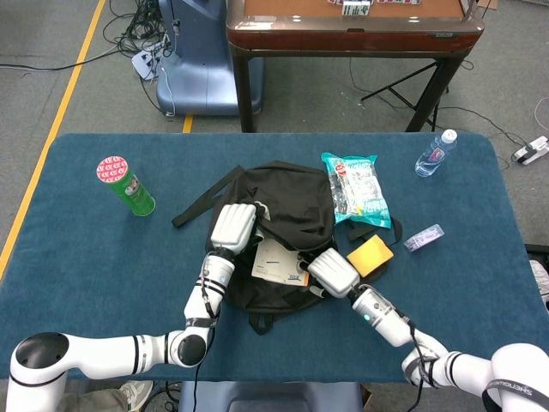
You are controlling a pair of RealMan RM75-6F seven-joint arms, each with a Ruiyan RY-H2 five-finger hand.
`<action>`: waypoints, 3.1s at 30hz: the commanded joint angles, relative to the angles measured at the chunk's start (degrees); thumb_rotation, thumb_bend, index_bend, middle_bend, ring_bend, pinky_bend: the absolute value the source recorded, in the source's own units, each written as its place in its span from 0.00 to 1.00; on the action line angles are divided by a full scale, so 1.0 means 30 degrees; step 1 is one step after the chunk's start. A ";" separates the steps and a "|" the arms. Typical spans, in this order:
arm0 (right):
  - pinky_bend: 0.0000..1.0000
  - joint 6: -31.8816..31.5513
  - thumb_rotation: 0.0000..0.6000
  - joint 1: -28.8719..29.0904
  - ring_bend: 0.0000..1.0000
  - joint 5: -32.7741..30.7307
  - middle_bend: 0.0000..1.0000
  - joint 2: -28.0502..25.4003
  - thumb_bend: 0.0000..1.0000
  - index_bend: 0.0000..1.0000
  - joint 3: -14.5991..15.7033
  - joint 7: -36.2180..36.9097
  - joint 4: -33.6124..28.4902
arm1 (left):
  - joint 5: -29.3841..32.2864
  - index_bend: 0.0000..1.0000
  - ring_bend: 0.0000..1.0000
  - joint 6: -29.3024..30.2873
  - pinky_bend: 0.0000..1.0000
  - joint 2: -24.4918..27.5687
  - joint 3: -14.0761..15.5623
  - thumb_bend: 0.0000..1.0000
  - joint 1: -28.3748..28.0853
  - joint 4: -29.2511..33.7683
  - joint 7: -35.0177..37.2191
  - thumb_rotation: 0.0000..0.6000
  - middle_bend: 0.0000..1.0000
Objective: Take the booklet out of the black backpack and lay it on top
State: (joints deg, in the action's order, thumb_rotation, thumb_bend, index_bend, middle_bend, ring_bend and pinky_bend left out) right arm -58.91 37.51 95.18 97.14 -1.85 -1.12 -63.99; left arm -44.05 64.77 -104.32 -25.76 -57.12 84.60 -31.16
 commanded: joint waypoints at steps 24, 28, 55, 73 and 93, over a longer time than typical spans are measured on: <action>0.40 0.1210 1.00 0.0638 0.17 -0.3476 0.23 0.2760 0.01 0.35 -0.1459 -0.1430 -0.0343 | 0.0232 0.73 0.40 0.0179 0.13 0.0301 0.0332 0.78 0.0076 -0.0044 0.0557 1.00 0.48; 0.35 0.1323 1.00 0.0617 0.15 -0.3795 0.20 0.2889 0.00 0.32 -0.1408 -0.2195 -0.0220 | 0.0299 0.73 0.40 0.0166 0.13 0.0347 0.0348 0.78 0.0132 -0.0108 0.0698 1.00 0.48; 0.22 0.1117 1.00 0.0525 0.09 -0.5232 0.16 0.3259 0.00 0.25 -0.1916 -0.4286 -0.0232 | 0.0614 0.73 0.40 0.0025 0.13 0.0252 0.0411 0.78 0.0098 -0.0618 0.1016 1.00 0.48; 0.22 -0.0258 1.00 0.0671 0.10 -0.4232 0.22 0.4462 0.28 0.30 -0.1659 -0.3806 0.2072 | 0.0753 0.72 0.40 0.0011 0.13 0.0227 0.0394 0.78 0.0059 -0.0960 0.0983 1.00 0.48; 0.30 -0.2296 1.00 0.1217 0.27 -0.3037 0.39 0.5209 0.49 0.59 -0.2181 -0.3699 0.4524 | 0.0498 0.71 0.39 0.0007 0.13 0.0312 0.0393 0.78 0.0171 -0.1135 0.1292 1.00 0.48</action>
State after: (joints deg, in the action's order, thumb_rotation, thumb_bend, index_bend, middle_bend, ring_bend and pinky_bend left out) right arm -65.34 40.97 85.87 112.54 -8.16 -11.69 -50.98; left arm -42.56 64.78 -103.39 -24.57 -56.61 81.19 -27.29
